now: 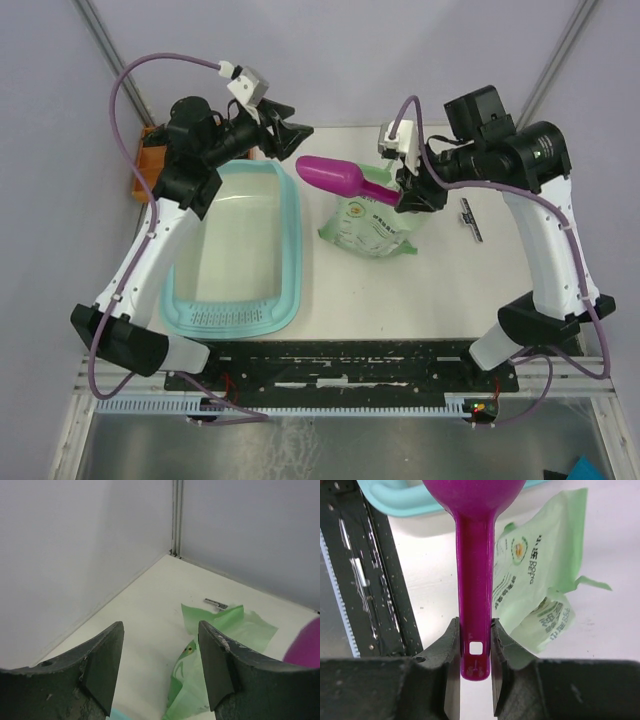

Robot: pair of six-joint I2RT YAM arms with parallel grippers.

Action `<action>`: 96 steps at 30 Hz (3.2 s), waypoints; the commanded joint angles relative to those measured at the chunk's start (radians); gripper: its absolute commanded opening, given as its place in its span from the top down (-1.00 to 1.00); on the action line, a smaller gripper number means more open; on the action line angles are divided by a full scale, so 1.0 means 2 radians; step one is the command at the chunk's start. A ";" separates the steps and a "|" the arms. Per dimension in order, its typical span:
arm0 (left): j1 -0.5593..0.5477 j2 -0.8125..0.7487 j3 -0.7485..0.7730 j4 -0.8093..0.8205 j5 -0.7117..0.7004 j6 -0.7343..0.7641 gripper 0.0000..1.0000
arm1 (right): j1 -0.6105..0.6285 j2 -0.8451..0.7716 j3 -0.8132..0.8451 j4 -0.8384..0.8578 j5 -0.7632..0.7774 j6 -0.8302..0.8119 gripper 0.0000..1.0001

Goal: Fill the litter box with clean litter
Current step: Pick up the spatula from the center of the board, then adjust the spatula.

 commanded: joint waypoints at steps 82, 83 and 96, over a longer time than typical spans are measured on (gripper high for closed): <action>-0.016 0.224 0.140 0.303 0.241 -0.506 0.09 | -0.057 -0.250 -0.528 0.716 0.272 -0.189 0.96; -0.016 0.224 0.138 0.297 0.242 -0.502 0.10 | -0.057 -0.250 -0.528 0.716 0.273 -0.189 0.96; -0.024 0.233 0.150 0.295 0.267 -0.503 0.29 | -0.056 -0.241 -0.526 0.724 0.280 -0.191 0.96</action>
